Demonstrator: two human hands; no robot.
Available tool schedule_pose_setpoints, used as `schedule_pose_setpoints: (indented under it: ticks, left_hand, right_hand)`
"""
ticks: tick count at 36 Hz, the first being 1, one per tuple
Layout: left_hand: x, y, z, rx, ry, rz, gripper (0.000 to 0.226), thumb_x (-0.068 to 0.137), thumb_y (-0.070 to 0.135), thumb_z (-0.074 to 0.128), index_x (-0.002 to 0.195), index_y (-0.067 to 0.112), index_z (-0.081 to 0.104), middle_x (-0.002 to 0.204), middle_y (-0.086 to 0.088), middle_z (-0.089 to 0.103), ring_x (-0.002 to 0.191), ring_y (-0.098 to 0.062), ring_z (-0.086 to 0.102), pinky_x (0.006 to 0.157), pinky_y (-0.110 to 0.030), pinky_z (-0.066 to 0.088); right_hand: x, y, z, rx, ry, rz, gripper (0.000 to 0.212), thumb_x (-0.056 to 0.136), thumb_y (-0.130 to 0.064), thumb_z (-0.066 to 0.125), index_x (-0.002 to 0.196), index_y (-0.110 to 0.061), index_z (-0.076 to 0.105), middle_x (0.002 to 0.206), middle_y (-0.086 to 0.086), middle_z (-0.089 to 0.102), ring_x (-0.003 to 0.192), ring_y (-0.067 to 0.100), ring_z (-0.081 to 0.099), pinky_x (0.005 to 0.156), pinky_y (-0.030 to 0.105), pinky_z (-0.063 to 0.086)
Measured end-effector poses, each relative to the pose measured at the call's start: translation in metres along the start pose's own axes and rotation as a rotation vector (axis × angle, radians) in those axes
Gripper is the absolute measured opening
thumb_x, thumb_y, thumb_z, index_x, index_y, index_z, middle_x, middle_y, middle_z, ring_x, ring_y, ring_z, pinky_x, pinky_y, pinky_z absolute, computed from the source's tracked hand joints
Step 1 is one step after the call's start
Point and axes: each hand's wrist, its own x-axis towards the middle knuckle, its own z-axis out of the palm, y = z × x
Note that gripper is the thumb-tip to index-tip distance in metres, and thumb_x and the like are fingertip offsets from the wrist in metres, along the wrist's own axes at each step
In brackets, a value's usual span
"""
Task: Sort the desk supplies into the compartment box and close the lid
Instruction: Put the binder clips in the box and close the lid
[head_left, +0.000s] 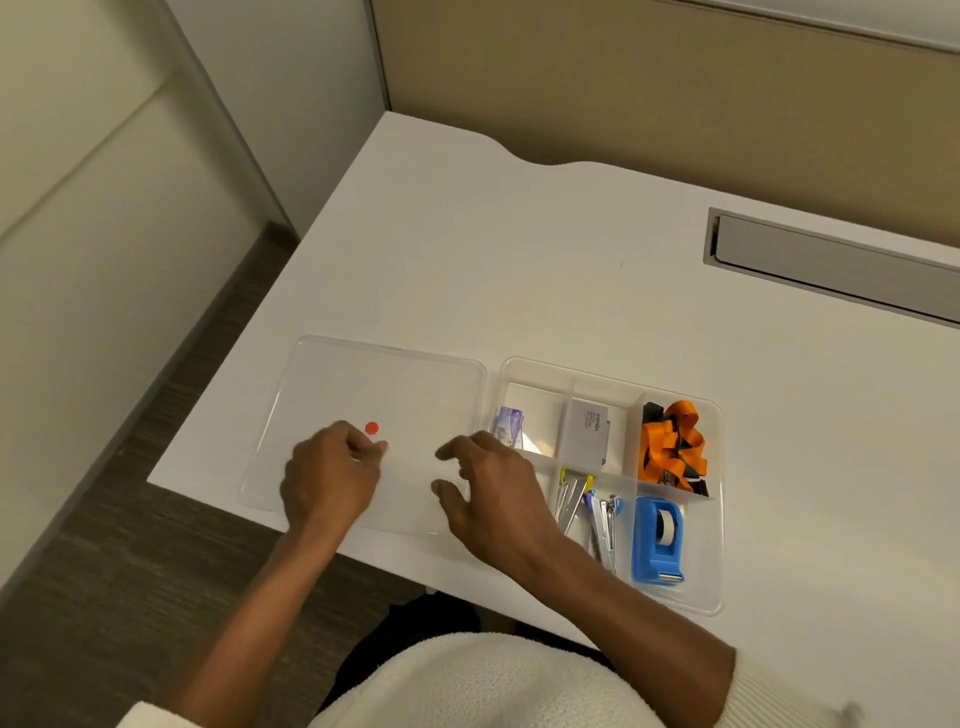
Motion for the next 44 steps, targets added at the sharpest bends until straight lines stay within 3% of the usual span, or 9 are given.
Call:
schedule_pose_setpoints:
  ticks: [4, 7, 10, 16, 21, 27, 32, 36, 44]
  left_hand:
    - [0.028, -0.024, -0.012, 0.110, 0.089, -0.052, 0.036, 0.090, 0.043, 0.078, 0.110, 0.015, 0.068, 0.114, -0.011, 0.069, 0.103, -0.032, 0.066, 0.074, -0.042, 0.055]
    - [0.046, -0.039, -0.018, 0.180, 0.060, -0.133, 0.057, 0.088, 0.048, 0.078, 0.121, 0.005, 0.062, 0.127, -0.022, 0.061, 0.118, -0.041, 0.058, 0.084, -0.053, 0.056]
    - [0.061, -0.050, -0.020, 0.240, 0.005, -0.185, 0.074, 0.087, 0.053, 0.077, 0.129, -0.003, 0.054, 0.133, -0.028, 0.055, 0.124, -0.046, 0.055, 0.095, -0.058, 0.054]
    - [0.071, -0.053, -0.016, 0.249, -0.036, -0.201, 0.088, 0.086, 0.059, 0.074, 0.140, -0.003, 0.043, 0.142, -0.029, 0.049, 0.131, -0.046, 0.050, 0.101, -0.058, 0.050]
    - [0.078, -0.057, -0.017, 0.223, -0.030, -0.200, 0.086, 0.086, 0.056, 0.076, 0.140, -0.003, 0.043, 0.142, -0.028, 0.049, 0.131, -0.047, 0.049, 0.100, -0.059, 0.049]
    - [0.092, -0.061, -0.028, 0.065, -0.018, -0.256, 0.088, 0.081, 0.056, 0.082, 0.140, 0.001, 0.048, 0.145, -0.026, 0.050, 0.135, -0.046, 0.047, 0.103, -0.062, 0.048]
    - [0.106, -0.074, -0.039, -0.017, 0.009, -0.336, 0.096, 0.077, 0.061, 0.083, 0.143, 0.001, 0.051, 0.150, -0.026, 0.046, 0.141, -0.046, 0.041, 0.109, -0.064, 0.045]
    - [0.116, -0.089, -0.049, -0.113, 0.033, -0.362, 0.093, 0.076, 0.068, 0.080, 0.138, 0.002, 0.060, 0.147, -0.026, 0.052, 0.137, -0.047, 0.049, 0.109, -0.061, 0.048]
    - [0.116, -0.092, -0.065, -0.245, 0.112, -0.403, 0.083, 0.070, 0.067, 0.083, 0.130, 0.011, 0.067, 0.144, -0.020, 0.057, 0.128, -0.044, 0.057, 0.100, -0.062, 0.054]
  right_hand:
    - [0.025, -0.013, 0.024, -0.100, -0.072, 0.002, 0.058, 0.092, -0.032, 0.070, 0.139, -0.009, 0.045, 0.126, 0.018, 0.054, 0.100, 0.034, 0.062, 0.080, 0.034, 0.049]
    - [0.043, -0.018, 0.039, -0.227, -0.147, 0.026, 0.063, 0.092, -0.031, 0.069, 0.139, 0.000, 0.039, 0.128, 0.024, 0.048, 0.116, 0.046, 0.051, 0.097, 0.051, 0.047]
    - [0.057, -0.021, 0.052, -0.429, -0.291, 0.093, 0.071, 0.094, -0.036, 0.064, 0.141, 0.006, 0.033, 0.144, 0.028, 0.039, 0.137, 0.057, 0.029, 0.111, 0.067, 0.033]
    - [0.074, -0.031, 0.065, -0.305, -0.361, 0.361, 0.088, 0.088, -0.036, 0.074, 0.149, -0.001, 0.022, 0.154, 0.042, 0.003, 0.133, 0.073, 0.021, 0.108, 0.063, 0.040]
    - [0.080, -0.032, 0.081, -0.142, -0.347, 0.465, 0.088, 0.085, -0.040, 0.077, 0.146, -0.005, 0.025, 0.156, 0.034, -0.001, 0.138, 0.070, 0.002, 0.110, 0.070, 0.032]
    - [0.076, -0.034, 0.092, 0.052, -0.117, 0.464, 0.088, 0.074, -0.057, 0.077, 0.140, -0.017, 0.034, 0.146, 0.016, 0.024, 0.136, 0.047, 0.022, 0.104, 0.061, 0.041]
    - [0.078, -0.038, 0.089, 0.241, -0.016, 0.532, 0.095, 0.065, -0.070, 0.073, 0.142, -0.026, 0.039, 0.145, 0.008, 0.030, 0.139, 0.035, 0.024, 0.106, 0.058, 0.040]
    - [0.078, -0.042, 0.084, 0.369, 0.048, 0.561, 0.091, 0.064, -0.075, 0.070, 0.138, -0.030, 0.043, 0.143, 0.005, 0.035, 0.138, 0.029, 0.028, 0.105, 0.056, 0.043]
    - [0.062, -0.061, 0.057, 0.434, 0.189, 0.390, 0.081, 0.068, -0.074, 0.071, 0.136, -0.036, 0.048, 0.147, -0.002, 0.035, 0.139, 0.020, 0.025, 0.107, 0.054, 0.043]
